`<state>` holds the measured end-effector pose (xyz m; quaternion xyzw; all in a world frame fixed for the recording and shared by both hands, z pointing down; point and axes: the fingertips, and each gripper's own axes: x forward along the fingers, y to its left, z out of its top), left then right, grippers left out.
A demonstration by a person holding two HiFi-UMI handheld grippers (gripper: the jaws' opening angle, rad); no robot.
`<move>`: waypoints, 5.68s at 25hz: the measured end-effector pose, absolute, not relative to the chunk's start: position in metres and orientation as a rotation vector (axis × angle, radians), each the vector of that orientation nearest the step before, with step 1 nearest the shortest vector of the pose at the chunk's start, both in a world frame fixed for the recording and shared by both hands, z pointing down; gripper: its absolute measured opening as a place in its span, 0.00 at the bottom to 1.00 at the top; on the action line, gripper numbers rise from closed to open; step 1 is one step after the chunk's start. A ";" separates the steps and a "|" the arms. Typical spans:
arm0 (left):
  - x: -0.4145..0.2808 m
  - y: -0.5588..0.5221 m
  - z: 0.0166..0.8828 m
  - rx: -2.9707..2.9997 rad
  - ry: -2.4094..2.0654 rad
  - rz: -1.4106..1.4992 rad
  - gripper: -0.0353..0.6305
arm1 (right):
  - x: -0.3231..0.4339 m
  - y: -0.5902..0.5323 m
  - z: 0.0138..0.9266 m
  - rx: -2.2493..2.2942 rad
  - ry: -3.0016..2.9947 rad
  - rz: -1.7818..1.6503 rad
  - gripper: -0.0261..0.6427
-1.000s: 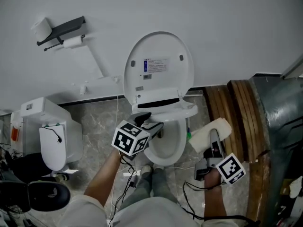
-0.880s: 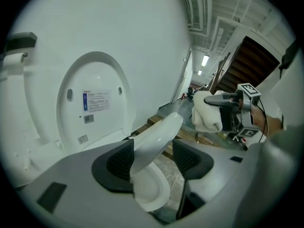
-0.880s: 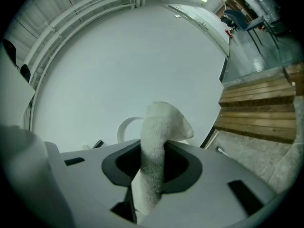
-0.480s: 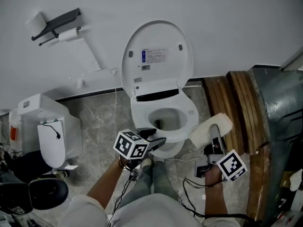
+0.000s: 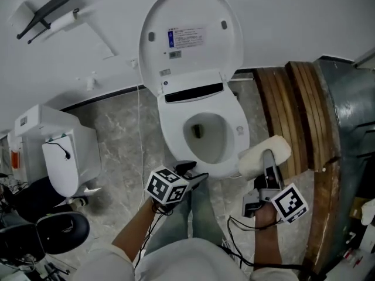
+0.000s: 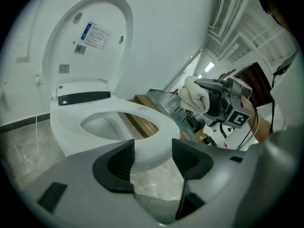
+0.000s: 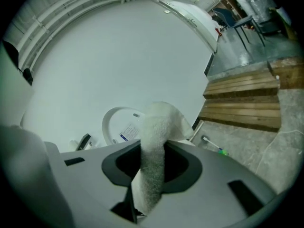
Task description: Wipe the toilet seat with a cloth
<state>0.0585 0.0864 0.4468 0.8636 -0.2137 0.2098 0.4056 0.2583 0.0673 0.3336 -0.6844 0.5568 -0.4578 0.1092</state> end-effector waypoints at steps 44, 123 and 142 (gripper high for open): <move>0.070 0.121 0.687 1.960 -0.664 0.561 0.38 | 0.236 0.105 0.525 -1.844 1.751 -1.451 0.19; 0.047 -0.087 0.640 1.987 -1.150 0.400 0.07 | 0.178 -0.180 0.698 -0.041 4.374 -0.760 0.19; 0.052 -0.058 0.644 2.010 -1.098 0.437 0.07 | 0.190 -0.103 0.708 -0.011 4.301 -0.868 0.19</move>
